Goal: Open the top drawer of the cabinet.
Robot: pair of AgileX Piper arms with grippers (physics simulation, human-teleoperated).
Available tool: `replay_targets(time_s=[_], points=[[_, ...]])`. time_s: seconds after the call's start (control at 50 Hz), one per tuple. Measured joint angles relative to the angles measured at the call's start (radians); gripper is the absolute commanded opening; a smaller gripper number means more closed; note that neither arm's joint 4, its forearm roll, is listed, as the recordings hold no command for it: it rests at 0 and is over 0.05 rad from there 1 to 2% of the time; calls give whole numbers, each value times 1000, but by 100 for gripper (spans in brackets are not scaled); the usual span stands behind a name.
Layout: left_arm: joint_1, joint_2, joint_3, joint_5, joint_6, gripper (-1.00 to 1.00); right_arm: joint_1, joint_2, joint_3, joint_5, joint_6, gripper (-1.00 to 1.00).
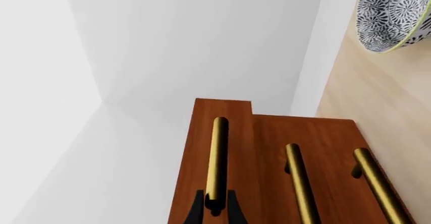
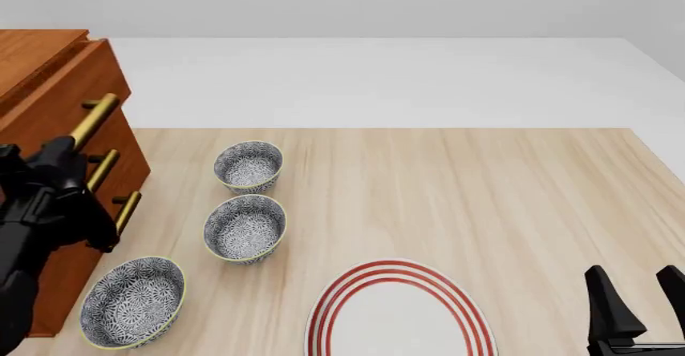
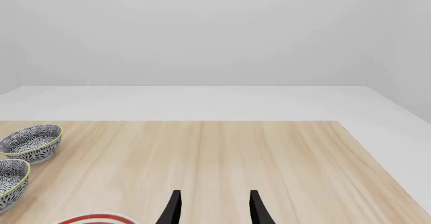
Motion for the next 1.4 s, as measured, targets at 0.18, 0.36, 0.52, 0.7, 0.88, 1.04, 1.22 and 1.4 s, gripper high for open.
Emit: replay_targets(time_s=[0.18,0.36,0.52,0.7,0.88,1.04,1.22,1.4], points=[[-11,-8,1,12,2,-100,0,0,0,0,0,100],[-21,-10,3,12,7,-100,0,0,0,0,0,100],[-28,-12,4,13,9,-100,0,0,0,0,0,100],[-27,-15,10,21,7,100,0,0,0,0,0,100],[-26,-25,30,42,9,100,0,0,0,0,0,100],[-27,-39,34,64,5,100,0,0,0,0,0,100],[-33,-71,35,98,-1,100,0,0,0,0,0,100],[-39,-124,41,135,-4,100,0,0,0,0,0,100]])
